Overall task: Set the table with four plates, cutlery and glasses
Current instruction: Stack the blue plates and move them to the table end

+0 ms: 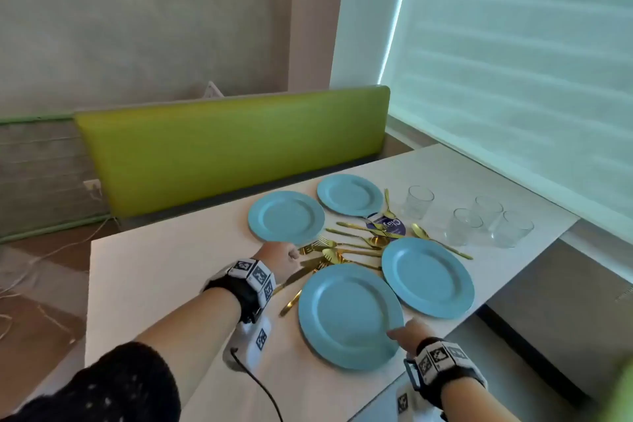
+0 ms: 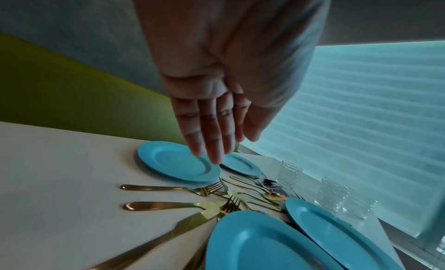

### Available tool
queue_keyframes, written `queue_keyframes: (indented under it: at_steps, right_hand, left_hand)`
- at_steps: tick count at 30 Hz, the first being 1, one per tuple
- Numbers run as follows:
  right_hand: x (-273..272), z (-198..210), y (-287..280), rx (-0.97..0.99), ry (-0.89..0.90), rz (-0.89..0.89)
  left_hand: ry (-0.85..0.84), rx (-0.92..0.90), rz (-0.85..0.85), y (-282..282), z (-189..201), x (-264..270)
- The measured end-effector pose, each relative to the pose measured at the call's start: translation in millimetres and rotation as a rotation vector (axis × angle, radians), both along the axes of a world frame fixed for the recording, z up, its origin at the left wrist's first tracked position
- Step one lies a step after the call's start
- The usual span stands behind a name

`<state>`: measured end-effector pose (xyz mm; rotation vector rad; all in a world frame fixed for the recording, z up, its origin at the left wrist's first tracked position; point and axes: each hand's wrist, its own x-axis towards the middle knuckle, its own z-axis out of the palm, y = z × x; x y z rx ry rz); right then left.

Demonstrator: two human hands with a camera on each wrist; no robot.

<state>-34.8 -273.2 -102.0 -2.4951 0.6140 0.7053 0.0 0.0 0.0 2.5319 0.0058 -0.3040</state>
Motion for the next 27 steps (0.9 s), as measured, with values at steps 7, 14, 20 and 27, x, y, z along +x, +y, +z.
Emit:
queue_keyframes:
  at_steps: [7, 14, 20, 27]
  right_hand:
    - [37, -20, -21, 0.225, 0.061, -0.027]
    - [52, -9, -32, 0.210, 0.132, 0.082]
    - [75, 21, -48, 0.522, 0.102, 0.082]
    - [104, 47, -85, 0.678, 0.038, 0.093]
  left_hand:
    - [0.052, 0.003, 0.052, -24, -14, 43]
    - [0.082, 0.062, 0.036, -53, -32, 59]
    - [0.103, 0.052, 0.068, -72, -44, 69]
    - [0.183, -0.012, 0.250, -91, -52, 79]
